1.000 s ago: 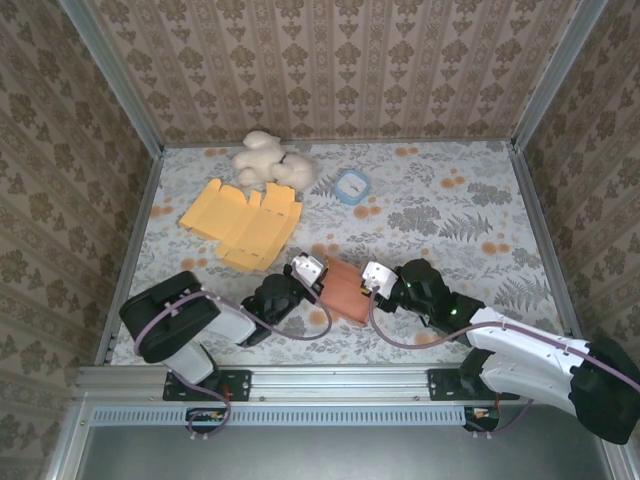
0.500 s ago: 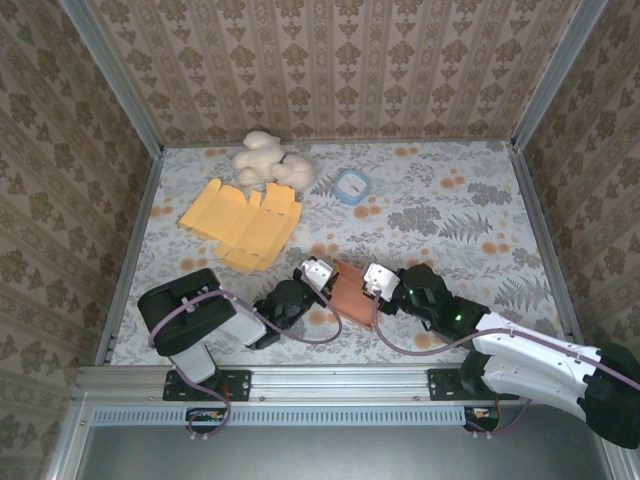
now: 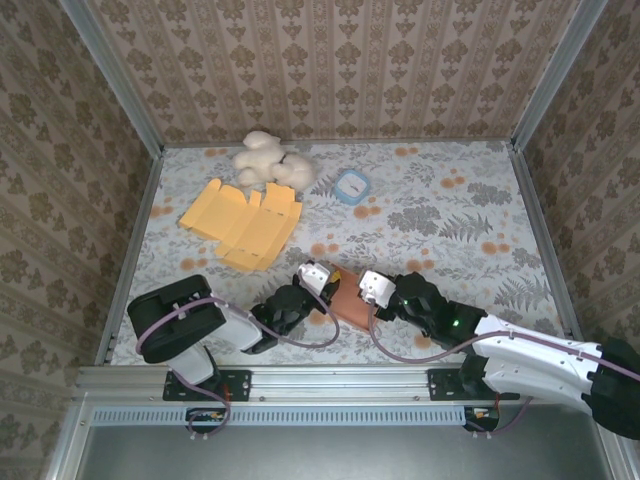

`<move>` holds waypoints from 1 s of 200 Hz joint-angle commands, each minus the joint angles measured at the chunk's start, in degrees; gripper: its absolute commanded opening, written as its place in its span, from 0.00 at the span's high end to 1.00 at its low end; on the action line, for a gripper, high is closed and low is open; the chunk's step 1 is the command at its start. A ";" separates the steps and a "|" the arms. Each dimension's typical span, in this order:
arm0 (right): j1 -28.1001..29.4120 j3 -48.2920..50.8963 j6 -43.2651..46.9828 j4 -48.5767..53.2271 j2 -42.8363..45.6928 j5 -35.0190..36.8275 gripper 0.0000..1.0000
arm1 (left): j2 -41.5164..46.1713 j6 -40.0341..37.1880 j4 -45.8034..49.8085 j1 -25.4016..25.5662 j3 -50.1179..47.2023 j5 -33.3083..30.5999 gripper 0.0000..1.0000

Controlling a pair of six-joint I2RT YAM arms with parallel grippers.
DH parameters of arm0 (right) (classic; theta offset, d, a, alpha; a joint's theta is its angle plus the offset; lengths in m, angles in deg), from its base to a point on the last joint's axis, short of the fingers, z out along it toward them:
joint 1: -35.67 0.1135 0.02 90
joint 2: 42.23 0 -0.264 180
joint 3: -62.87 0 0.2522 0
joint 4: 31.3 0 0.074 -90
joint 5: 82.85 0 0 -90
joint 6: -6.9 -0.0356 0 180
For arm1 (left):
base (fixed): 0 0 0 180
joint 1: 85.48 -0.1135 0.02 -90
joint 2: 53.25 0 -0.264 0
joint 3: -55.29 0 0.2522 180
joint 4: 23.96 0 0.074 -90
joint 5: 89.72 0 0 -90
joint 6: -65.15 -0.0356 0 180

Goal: Fold the paper box

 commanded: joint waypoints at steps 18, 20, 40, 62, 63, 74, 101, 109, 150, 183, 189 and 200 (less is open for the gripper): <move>1.36 0.39 -1.35 2.99 1.67 2.96 0.74 | 1.37 1.83 0.38 1.71 -0.30 3.51 0.75; 1.42 0.40 -1.36 3.01 1.69 3.07 0.74 | 1.37 1.86 0.31 1.71 -0.42 3.55 0.74; 2.19 0.29 -1.28 3.78 1.59 4.69 0.74 | 1.76 2.17 0.57 1.71 -0.76 4.98 0.69; 3.44 0.25 -1.14 4.58 1.16 7.16 0.75 | 2.53 3.06 1.80 1.71 -0.80 6.58 0.65; 3.48 0.23 -1.12 4.63 1.16 7.21 0.75 | 2.52 3.08 1.79 1.71 -0.87 6.68 0.65; 4.02 0.22 -0.96 4.86 0.93 8.48 0.75 | 3.07 3.55 2.43 1.71 -1.26 6.96 0.64; 4.54 0.25 -0.69 5.03 -0.09 10.23 0.75 | 6.29 4.62 3.79 1.71 -3.30 7.27 0.60; 4.64 0.22 -0.57 5.10 -0.47 10.57 0.75 | 8.11 5.09 5.06 1.71 -4.07 7.18 0.59; 4.93 0.61 -0.29 4.44 -0.30 11.32 0.75 | 22.62 7.49 22.68 1.71 -5.06 5.34 0.53; 5.04 1.21 0.07 4.24 1.33 11.18 0.76 | 37.35 10.59 37.96 1.63 -5.07 4.42 0.49; 5.03 1.19 0.04 4.32 1.49 11.15 0.76 | 39.51 11.29 40.63 1.55 -4.90 4.25 0.49; 5.04 1.19 0.07 4.30 1.65 11.12 0.76 | 43.17 13.16 45.43 1.24 -4.69 2.71 0.47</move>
